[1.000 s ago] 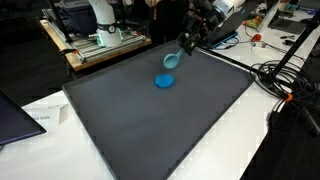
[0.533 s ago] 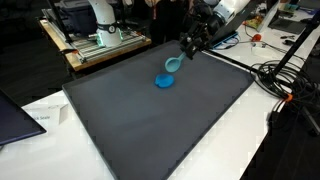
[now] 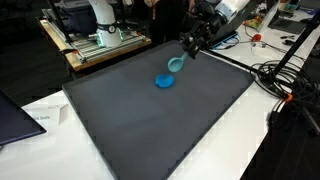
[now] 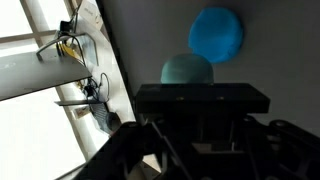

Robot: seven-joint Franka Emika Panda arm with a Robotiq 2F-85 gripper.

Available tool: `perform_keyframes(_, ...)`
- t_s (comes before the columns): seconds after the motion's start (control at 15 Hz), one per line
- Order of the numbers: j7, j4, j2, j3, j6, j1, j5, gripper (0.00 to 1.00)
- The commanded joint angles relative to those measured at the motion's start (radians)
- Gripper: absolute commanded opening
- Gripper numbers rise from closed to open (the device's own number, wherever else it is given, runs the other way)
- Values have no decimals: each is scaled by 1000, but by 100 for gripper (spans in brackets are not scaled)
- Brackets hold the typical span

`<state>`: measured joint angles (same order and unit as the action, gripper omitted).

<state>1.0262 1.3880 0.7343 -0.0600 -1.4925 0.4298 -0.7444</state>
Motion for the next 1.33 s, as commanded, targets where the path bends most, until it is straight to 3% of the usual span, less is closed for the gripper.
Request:
perform_keyframes(0.0, -82, 52, -95, -37, -61, -46, 77, 23)
perform_keyframes(0.47, -329, 187, -270, -34, -277, -150, 277, 23)
perform_keyframes(1.27, -955, 431, -484, -8, -540, -377, 573, 23)
